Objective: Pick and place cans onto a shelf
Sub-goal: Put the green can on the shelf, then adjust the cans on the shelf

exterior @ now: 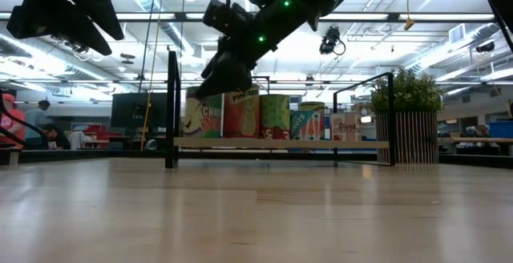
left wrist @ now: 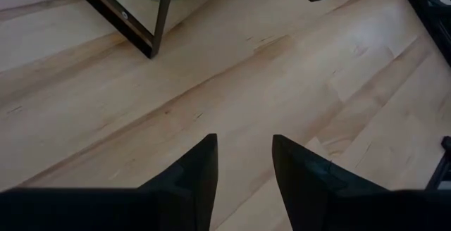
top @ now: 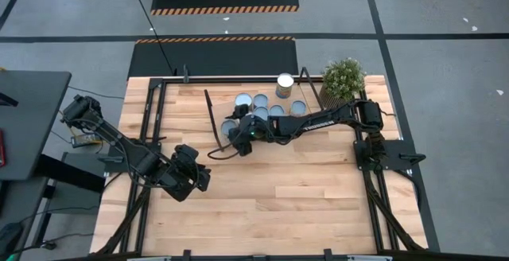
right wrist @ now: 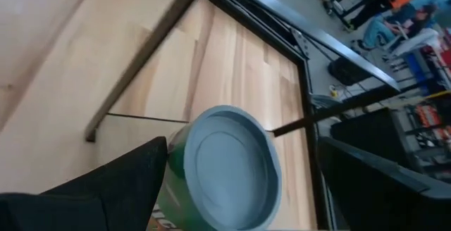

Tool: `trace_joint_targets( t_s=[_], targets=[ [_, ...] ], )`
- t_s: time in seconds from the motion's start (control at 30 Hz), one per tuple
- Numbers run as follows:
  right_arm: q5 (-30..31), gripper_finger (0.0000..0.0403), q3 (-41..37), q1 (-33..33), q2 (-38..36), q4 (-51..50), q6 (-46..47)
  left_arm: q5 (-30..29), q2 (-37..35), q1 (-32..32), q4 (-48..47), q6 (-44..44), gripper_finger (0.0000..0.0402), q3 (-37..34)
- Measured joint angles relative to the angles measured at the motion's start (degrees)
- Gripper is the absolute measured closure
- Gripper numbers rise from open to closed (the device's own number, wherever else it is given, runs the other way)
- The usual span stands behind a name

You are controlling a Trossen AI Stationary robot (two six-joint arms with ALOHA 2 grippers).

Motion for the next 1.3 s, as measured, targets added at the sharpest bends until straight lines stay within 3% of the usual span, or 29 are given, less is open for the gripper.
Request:
trace_joint_targets(
  t_s=[0.23, 0.47, 0.83, 1.3],
  targets=[
    [3.97, 0.0031, -0.02, 1.65, -1.82, -0.19, -2.79, -0.02, 0.02, 0.0, 0.55, -0.17, 0.026, 0.0],
    [1.98, 0.0031, -0.02, 2.17, -8.99, -5.91, 1.26, -0.04, 0.02, 0.0, 0.68, -0.17, 0.026, 0.0],
    [-8.09, 0.0047, 0.02, -10.48, -19.98, -23.18, 14.55, -4.25, 0.02, 0.07, 0.38, 0.24, 0.026, 0.0],
    [-12.47, 0.0049, -0.02, -23.95, -21.77, -41.26, 14.05, -6.26, 0.02, 0.07, 0.35, 0.3, 0.026, 0.0]
  ],
)
